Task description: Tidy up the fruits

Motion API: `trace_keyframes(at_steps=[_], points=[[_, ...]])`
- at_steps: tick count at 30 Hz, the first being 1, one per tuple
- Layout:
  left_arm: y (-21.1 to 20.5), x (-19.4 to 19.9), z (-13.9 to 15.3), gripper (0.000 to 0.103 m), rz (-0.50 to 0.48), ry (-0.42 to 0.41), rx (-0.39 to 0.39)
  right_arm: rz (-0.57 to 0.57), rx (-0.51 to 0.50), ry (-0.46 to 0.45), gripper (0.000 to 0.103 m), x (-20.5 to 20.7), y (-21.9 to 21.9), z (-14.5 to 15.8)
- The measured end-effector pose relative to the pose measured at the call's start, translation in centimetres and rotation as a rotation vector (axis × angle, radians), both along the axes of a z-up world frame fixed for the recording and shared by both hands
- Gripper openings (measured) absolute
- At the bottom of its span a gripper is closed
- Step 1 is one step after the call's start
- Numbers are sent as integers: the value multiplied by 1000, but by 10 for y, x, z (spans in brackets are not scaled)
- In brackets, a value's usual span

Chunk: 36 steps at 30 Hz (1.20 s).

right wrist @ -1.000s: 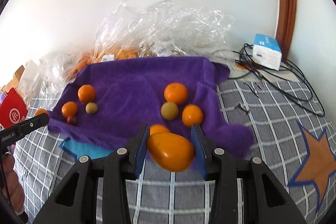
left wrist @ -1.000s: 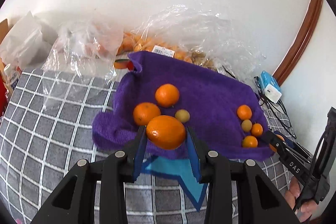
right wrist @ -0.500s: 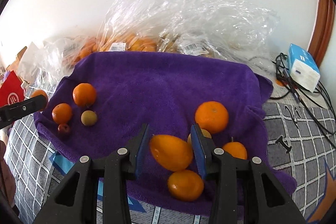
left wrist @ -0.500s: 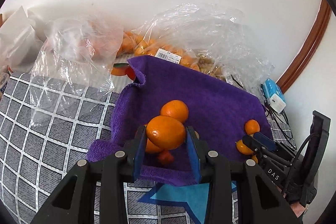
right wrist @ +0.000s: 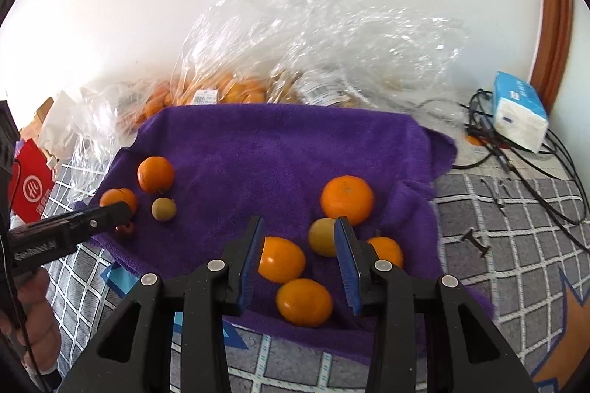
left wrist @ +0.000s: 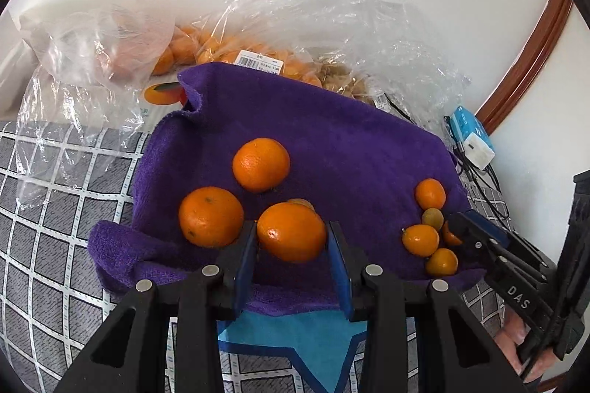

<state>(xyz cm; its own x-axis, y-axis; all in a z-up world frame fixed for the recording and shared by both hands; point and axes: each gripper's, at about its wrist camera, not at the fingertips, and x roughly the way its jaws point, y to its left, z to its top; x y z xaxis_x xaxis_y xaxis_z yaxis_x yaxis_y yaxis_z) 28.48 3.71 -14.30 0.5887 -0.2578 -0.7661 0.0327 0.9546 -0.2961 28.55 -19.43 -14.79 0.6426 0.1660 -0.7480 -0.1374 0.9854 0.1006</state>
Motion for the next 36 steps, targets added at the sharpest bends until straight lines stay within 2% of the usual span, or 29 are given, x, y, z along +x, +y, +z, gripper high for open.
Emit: trace_keyframes(at_steps=[4, 8, 11, 16, 21, 27, 31, 34, 36], points=[[-14, 5, -10, 35, -2, 44, 35, -21, -26, -6, 39, -13, -9, 4], [-21, 5, -13, 35, 0, 47, 92, -44, -32, 1, 39, -24, -17, 2], [-21, 6, -13, 36, 0, 59, 94, -60, -37, 16, 39, -27, -21, -2], [-17, -4, -2, 46, -5, 58, 78, -99, -35, 26, 39, -35, -24, 3], [-13, -31, 21, 52, -9, 6, 93, -127, -44, 10, 41, -50, -24, 20], [-1, -82, 57, 58, 9, -78, 88, -169, -48, -29, 44, -79, -26, 57], [0, -113, 75, 60, 28, -127, 106, -173, -40, -65, 53, -107, -25, 83], [2, -140, 85, 64, 50, -160, 101, -179, -19, -92, 64, -131, -24, 98], [2, -157, 93, 68, 61, -190, 105, -179, -19, -109, 65, -144, -23, 107]])
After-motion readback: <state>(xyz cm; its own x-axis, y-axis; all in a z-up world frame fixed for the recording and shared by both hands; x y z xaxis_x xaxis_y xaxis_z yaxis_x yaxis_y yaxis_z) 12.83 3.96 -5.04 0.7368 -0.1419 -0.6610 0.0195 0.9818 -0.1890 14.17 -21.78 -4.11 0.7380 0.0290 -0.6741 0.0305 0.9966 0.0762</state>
